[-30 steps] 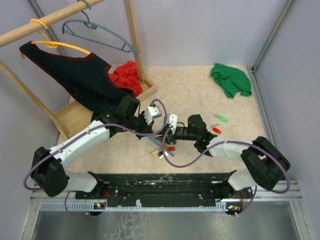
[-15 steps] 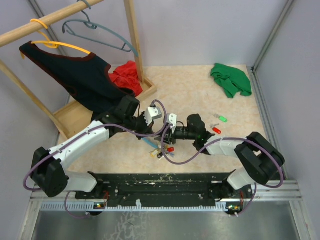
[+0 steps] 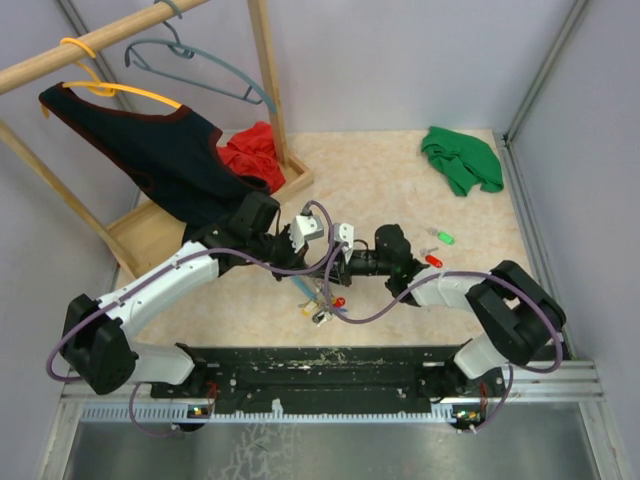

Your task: Put the keys on the keyring

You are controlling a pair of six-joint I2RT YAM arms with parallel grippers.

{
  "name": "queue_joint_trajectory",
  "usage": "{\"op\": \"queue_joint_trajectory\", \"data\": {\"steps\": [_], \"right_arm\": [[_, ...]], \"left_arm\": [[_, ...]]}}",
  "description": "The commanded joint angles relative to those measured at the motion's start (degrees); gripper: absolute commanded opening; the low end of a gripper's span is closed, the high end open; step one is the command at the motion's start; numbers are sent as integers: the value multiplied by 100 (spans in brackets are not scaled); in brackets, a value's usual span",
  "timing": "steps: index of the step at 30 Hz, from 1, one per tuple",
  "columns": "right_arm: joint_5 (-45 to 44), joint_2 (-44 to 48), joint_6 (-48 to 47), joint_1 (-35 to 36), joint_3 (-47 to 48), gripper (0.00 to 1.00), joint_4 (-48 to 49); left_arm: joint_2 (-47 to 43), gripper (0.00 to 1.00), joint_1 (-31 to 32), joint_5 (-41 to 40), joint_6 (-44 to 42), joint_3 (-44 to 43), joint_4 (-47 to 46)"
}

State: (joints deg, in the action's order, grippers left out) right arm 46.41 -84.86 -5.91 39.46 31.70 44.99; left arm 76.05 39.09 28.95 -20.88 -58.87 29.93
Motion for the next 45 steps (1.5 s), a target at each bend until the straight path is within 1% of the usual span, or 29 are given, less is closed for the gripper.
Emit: {"op": "queue_joint_trajectory", "data": {"steps": [1,4,7,10,13,17,18,22,26,30,36,42,45], "right_arm": [[426,-95,133,-35,311,9,352],[447,-150,141,-35,354,1,317],[448,-171,215,-71,359,0,304],[420,-135,525,-180,242,0,634],[327,-48,796,-247,31,0,1078],[157,-49,1062,-261,-225,0,1475],[119,-75,1178,-268,-282,0,1610],[-93,-193,1616,-289,-551,0,2394],[-274,-352,1924,-299,-744,0,2994],[-284,-472,2099,-303,-798,0,3382],[-226,-505,2167,-307,-823,0,3483],[-156,-565,2257,-308,-824,0,3640],[-112,-569,2295,-303,-807,0,3673]], "left_arm": [[-99,0,61,243,-80,7,-112],[-117,0,64,274,-69,28,-164],[-196,1,64,182,0,75,-278],[-455,9,64,51,333,269,-637],[-808,23,64,-101,841,611,-1186],[-1459,30,64,-359,1728,1545,-2592],[-1627,31,59,-453,1953,1874,-3195],[-2309,37,40,-904,2739,3151,-5129],[-2576,41,-33,-1162,3284,4268,-6880],[-2311,42,-156,-907,3716,5072,-8505],[-1323,42,-442,-124,4119,5610,-10697],[-126,43,-660,496,4338,5712,-12553],[353,44,-696,668,4418,5634,-13042]]}}
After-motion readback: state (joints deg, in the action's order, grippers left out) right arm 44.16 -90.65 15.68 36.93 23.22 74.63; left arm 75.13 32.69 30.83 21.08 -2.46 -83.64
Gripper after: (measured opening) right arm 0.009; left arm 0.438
